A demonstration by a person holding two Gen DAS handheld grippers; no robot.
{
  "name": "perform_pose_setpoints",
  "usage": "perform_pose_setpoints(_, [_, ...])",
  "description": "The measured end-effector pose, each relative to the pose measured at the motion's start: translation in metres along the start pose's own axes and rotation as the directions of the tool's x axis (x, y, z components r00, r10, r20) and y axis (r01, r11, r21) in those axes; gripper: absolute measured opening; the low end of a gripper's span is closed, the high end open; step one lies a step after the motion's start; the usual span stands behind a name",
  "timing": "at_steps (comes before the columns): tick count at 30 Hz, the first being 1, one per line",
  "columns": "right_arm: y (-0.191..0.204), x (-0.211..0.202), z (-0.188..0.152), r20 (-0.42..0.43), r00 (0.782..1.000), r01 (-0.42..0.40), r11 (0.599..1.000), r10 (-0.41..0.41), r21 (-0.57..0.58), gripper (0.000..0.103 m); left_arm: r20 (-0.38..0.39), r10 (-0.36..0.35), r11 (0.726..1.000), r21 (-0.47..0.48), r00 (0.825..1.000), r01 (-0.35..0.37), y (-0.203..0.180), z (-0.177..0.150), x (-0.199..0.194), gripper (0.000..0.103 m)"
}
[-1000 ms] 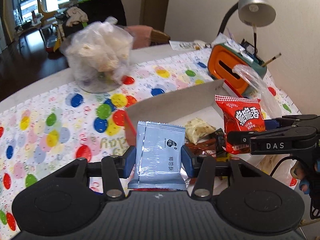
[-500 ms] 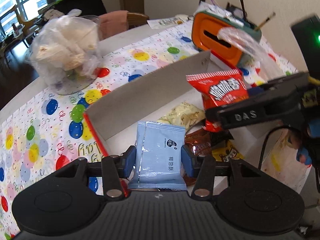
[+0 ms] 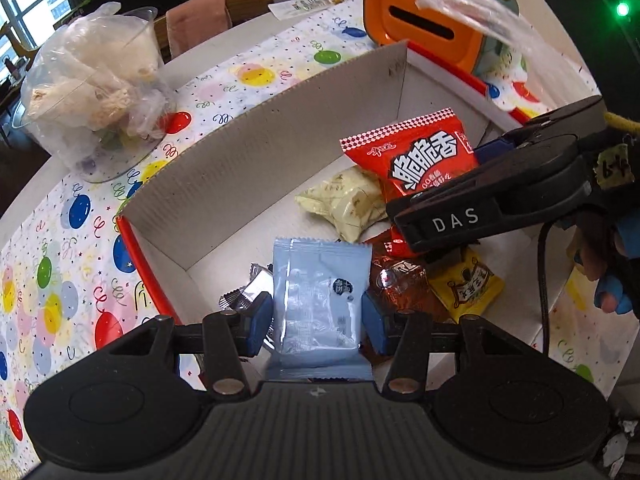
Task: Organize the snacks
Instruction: 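Carry both packets into the red box and open both tools, then withdraw both tools from the box toward the remaining snacks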
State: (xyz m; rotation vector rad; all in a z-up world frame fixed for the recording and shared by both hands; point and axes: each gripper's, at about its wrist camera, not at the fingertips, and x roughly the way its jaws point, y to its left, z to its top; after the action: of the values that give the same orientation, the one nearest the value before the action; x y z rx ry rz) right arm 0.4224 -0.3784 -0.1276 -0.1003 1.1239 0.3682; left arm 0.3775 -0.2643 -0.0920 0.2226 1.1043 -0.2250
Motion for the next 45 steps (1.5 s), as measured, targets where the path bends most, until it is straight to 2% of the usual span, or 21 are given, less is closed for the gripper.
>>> perform_pose_setpoints(8, [-0.001,-0.008,-0.001,0.01,1.0,-0.01,1.0,0.01,0.004,0.08,0.001,-0.006,1.0,-0.022,1.0,0.006,0.002,-0.001,-0.001,0.049])
perform_pose_setpoints(17, [0.006,-0.033,-0.003,0.058,0.998,-0.031,0.999,0.033,-0.024,0.082,0.06,-0.03,0.992,-0.119,0.998,0.037,0.016,-0.005,-0.025,0.054])
perform_pose_setpoints(24, [0.017,-0.057,-0.004,0.097,0.993,-0.063,0.996,0.069,-0.063,0.087,0.114,-0.028,0.983,-0.175,0.993,0.048,0.028,-0.015,-0.049,0.054])
perform_pose_setpoints(37, [0.066,-0.106,-0.013,0.189,0.977,-0.072,0.99,0.095,-0.125,0.092,0.207,-0.025,0.966,-0.246,0.978,0.076,0.068,-0.05,-0.096,0.057])
perform_pose_setpoints(45, [0.103,-0.129,-0.024,0.239,0.963,-0.09,0.986,0.121,-0.137,0.095,0.272,-0.002,0.956,-0.283,0.962,0.082,0.098,-0.082,-0.128,0.061])
